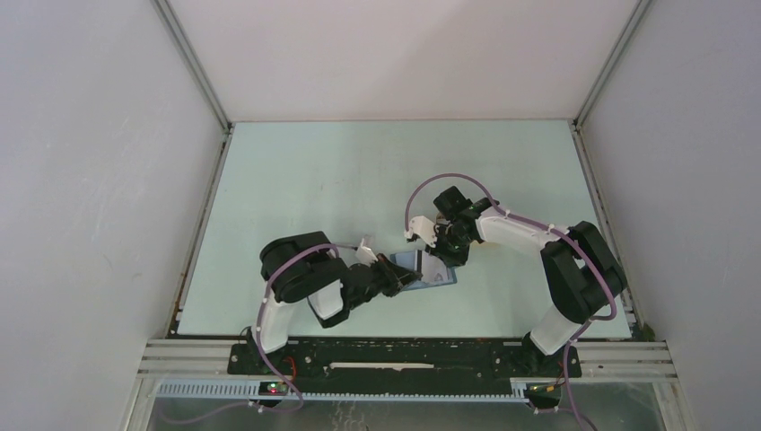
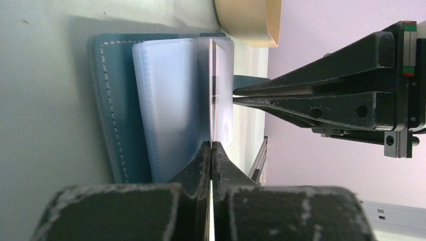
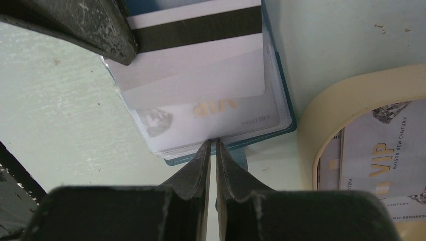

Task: Put the credit cards into the card holder
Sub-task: Insert the credit card into the card holder.

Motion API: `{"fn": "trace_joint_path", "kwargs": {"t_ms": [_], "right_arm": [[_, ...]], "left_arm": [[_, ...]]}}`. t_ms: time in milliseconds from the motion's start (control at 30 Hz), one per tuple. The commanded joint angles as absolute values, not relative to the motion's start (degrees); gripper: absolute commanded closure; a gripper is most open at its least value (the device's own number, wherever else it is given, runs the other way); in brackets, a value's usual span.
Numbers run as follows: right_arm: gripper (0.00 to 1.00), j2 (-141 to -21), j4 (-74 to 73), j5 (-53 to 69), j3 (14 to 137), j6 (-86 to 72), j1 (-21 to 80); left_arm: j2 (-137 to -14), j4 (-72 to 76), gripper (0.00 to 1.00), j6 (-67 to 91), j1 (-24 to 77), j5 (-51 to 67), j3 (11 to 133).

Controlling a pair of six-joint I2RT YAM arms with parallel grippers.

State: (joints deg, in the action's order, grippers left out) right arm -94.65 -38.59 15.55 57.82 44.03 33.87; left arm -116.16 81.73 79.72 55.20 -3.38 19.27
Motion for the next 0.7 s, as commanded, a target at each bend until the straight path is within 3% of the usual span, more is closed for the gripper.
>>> {"fn": "trace_joint_path", "kwargs": {"t_ms": [0,267,667], "right_arm": [[0.84,-95.27,-40.34,17.46,59.56,43.18,34.89],[0.82,-94.49,-40.71,19.99,60.78,41.13,33.9],[0.8,-89.14,-37.13,35.03,61.45,31.94,27.75]], "left_arm": [[-117.67,81.41,1.0,80.42,57.21,-4.95,21.54],[-117.64,81.41,0.95,80.6,57.66,-5.03,21.49],[-116.72,81.61,0.65,79.43,57.4,-4.48,20.9]]}}
